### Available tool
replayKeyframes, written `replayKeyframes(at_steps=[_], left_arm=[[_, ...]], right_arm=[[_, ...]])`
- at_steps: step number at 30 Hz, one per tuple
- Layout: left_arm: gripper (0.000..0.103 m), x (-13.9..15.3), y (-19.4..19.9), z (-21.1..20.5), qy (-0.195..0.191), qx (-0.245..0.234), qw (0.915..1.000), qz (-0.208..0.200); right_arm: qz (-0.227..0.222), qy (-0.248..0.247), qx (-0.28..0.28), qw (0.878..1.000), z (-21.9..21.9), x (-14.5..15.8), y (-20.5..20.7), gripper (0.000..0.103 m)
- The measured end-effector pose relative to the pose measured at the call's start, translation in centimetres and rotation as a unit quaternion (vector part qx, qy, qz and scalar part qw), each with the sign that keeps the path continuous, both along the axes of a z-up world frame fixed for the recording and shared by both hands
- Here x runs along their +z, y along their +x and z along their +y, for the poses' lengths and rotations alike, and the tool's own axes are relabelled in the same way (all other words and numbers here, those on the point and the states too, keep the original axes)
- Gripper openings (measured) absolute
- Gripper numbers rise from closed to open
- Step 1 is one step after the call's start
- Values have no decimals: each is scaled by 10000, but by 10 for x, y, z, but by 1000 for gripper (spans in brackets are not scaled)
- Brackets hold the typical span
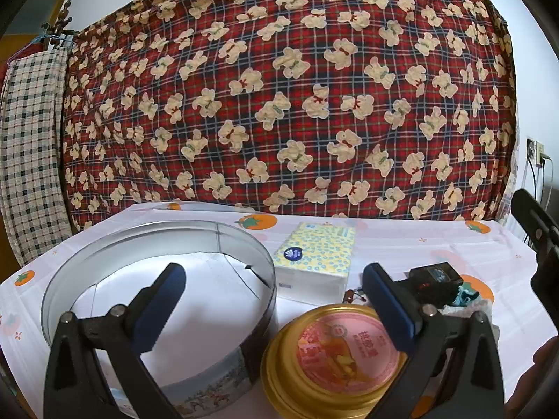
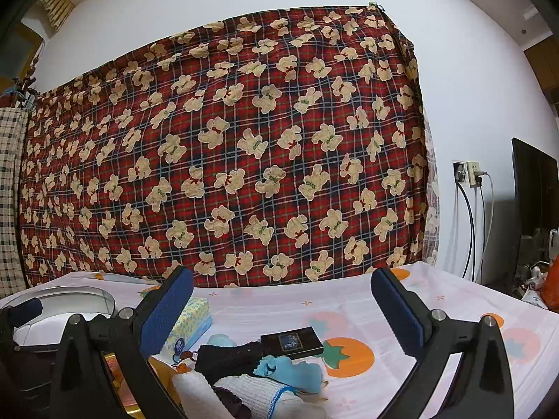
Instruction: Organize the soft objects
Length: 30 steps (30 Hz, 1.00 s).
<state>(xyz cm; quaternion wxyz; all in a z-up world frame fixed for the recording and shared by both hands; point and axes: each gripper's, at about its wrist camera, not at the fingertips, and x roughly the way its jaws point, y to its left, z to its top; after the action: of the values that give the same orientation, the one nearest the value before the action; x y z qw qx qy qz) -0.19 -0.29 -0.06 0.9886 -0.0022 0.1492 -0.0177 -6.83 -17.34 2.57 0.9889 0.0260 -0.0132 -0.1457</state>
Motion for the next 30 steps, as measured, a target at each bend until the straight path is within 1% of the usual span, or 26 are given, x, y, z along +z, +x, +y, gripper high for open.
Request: replayKeyframes(at_steps=[30], left_arm=[[103,-1,-1,1,8,5,10000,13]], right_arm=[[-6,29,-14,10000,1,1,-2,103]])
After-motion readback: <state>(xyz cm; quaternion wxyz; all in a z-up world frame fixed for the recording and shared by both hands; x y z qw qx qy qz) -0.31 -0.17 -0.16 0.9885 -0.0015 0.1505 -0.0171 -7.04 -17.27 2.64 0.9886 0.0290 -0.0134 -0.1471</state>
